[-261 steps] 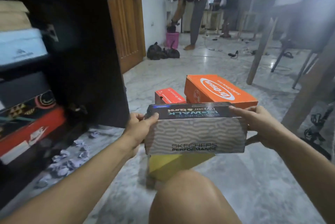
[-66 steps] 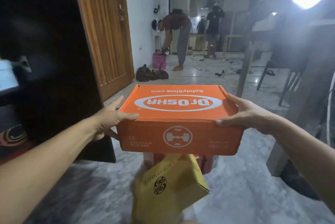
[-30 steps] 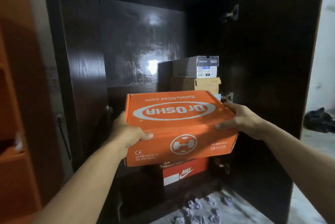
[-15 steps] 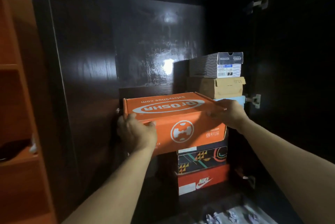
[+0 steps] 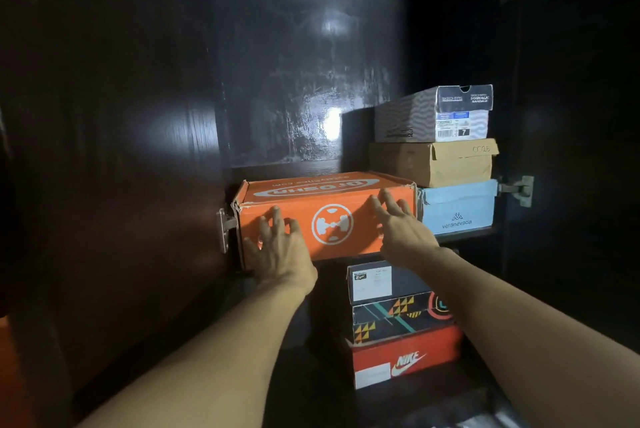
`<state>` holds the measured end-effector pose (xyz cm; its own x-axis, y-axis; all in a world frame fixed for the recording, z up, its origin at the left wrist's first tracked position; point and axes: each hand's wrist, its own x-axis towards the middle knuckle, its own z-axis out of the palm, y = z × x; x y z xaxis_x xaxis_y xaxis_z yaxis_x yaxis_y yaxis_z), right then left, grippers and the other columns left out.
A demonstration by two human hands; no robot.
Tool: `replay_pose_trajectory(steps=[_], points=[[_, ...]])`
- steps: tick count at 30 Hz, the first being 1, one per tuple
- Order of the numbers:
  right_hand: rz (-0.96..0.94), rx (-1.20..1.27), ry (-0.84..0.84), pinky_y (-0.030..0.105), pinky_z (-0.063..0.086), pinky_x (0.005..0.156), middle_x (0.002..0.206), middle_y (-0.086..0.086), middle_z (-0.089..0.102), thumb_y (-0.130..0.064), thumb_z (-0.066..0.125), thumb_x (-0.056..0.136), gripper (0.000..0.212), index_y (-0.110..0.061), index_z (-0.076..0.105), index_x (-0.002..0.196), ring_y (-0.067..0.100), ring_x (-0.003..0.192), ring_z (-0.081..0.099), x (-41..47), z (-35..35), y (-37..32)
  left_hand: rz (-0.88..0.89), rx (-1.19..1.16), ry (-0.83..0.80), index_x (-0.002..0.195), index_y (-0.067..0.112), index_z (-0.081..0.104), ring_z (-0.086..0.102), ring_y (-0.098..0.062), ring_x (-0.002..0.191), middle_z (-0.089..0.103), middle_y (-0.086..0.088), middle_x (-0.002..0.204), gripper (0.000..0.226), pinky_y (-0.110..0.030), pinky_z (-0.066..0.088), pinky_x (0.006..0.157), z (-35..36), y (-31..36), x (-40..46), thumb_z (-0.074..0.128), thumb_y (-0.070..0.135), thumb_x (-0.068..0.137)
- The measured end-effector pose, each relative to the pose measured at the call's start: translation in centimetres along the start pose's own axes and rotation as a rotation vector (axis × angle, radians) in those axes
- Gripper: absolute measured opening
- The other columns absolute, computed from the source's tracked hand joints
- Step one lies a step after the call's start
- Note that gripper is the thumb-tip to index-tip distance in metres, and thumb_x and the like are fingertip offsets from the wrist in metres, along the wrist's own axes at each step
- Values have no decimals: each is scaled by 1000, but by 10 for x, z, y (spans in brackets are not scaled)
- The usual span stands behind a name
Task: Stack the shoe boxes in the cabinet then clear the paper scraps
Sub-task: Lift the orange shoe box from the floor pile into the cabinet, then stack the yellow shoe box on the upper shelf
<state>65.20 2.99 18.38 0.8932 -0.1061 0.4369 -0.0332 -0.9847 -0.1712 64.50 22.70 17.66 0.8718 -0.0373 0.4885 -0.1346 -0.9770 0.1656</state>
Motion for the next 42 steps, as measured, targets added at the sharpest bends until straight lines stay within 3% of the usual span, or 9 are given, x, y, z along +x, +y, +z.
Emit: replay_pose_trajectory(steps=[4,12,15,17,20,26,29,35,42], points=[[-14,8,-135,52,37,111,163,-1,-19,2,55,86,99,-29,-7,155,38,148,15,20,4,-1,2,-36,-129,154,23,16,-6,-29,150,-24,-5,160,92,-56,16,117,10,-3,15,71,24,80],[-47,54,-231,41,41,110,165,4,-9,-6,59,90,89,-27,4,157,37,144,30,47,3,-2,20,-107,-220,153,21,19,-4,-27,150,-25,0,160,89,-56,22,116,14,-15,37,71,23,82],[-19,111,-221,38,46,102,156,10,33,-14,59,93,70,-27,25,153,35,132,46,35,-5,4,19,-111,-203,151,20,26,3,-29,150,-12,-4,163,84,-54,24,115,12,-14,34,72,26,81],[33,72,-224,38,46,97,145,14,48,-25,61,91,65,-24,34,150,35,126,51,17,-15,10,41,-123,-187,143,19,39,19,-31,145,14,-10,159,73,-52,31,112,10,-5,25,72,25,79],[54,-27,-247,33,47,88,131,10,59,-39,66,88,55,-16,53,136,29,116,57,-16,-38,27,119,-226,-237,128,16,57,49,-30,124,53,-8,134,56,-42,46,99,10,18,10,75,26,76],[258,-53,-403,39,62,71,108,6,67,-26,73,80,27,-17,69,105,17,69,63,-112,-113,79,418,-274,-585,109,4,66,63,-26,95,66,-6,104,49,-30,48,72,-12,100,-39,81,36,75],[398,7,-396,38,63,66,103,12,72,-26,78,77,54,-17,62,128,21,84,68,-172,-149,112,538,-306,-723,110,6,66,67,-29,93,67,-6,96,53,-33,53,65,-19,150,-75,80,41,73],[749,14,-441,48,59,83,101,1,69,-22,76,82,57,-11,56,134,25,97,69,-307,-217,167,757,-438,-1005,127,11,60,64,-21,97,67,-9,102,57,-42,56,87,-32,252,-166,80,33,78],[1082,-17,-451,48,59,84,88,-2,66,-25,77,83,57,-7,58,132,24,99,68,-437,-247,229,1023,-444,-1160,126,12,60,64,-21,105,63,-9,122,56,-45,56,90,-29,338,-276,77,37,79]])
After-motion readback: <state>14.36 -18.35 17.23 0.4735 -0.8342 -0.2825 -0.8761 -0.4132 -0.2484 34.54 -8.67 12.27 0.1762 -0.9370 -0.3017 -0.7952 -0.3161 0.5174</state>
